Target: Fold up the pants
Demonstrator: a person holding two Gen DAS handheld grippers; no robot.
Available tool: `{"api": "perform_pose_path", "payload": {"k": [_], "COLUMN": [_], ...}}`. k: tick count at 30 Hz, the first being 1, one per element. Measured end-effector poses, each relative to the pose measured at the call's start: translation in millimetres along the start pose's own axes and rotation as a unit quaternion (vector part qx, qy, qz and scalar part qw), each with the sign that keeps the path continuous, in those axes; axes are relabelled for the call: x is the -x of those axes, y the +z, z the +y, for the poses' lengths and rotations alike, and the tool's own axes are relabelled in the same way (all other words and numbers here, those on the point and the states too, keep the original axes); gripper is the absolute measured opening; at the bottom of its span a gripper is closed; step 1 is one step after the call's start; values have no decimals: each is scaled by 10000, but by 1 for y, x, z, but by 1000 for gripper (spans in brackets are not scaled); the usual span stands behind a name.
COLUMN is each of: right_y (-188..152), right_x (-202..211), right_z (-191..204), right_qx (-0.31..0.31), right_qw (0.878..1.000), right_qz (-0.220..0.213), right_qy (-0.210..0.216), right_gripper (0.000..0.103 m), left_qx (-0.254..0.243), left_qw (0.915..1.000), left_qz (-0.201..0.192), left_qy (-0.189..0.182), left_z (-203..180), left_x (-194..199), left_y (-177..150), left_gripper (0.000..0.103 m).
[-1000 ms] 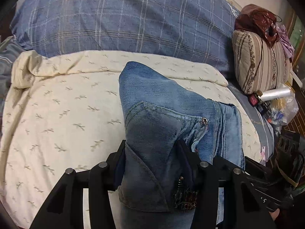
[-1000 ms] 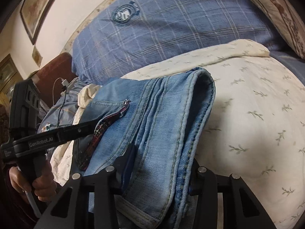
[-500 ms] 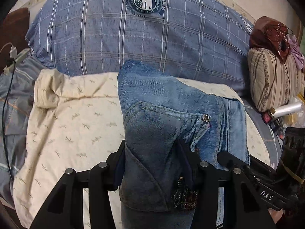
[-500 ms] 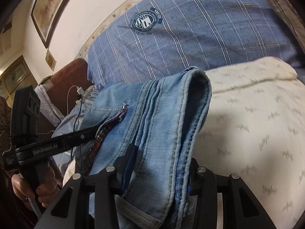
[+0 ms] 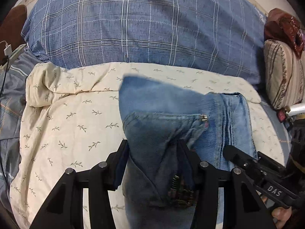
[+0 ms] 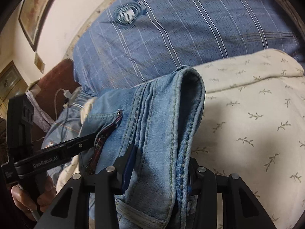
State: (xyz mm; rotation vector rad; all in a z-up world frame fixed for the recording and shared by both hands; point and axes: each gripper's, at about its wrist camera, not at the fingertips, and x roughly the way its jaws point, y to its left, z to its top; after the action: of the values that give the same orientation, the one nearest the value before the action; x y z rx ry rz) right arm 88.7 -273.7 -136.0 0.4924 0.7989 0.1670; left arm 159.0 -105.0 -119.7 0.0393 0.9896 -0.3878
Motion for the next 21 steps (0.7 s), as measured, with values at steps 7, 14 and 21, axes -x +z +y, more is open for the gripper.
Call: {"api": "perform_pose_path", "payload": {"k": [7, 14, 21], "right_y": [-4, -8, -14], "right_x": [-26, -24, 35], "right_z": [-11, -18, 14], "right_qx": [37, 27, 781], "right_qw": [9981, 9973, 9914], "right_qz": [338, 346, -839], "right_qy": [-506, -649, -631], "right_gripper": [45, 53, 53], "left_qx": [-394, -62, 112], "left_qw": [9992, 9998, 9994], "left_qz": [-66, -91, -106], "left_qy": [-6, 138, 308], "left_z": [-16, 11, 33], "left_x": [-10, -5, 7], "left_y": [3, -10, -29], "left_gripper": [51, 52, 54]}}
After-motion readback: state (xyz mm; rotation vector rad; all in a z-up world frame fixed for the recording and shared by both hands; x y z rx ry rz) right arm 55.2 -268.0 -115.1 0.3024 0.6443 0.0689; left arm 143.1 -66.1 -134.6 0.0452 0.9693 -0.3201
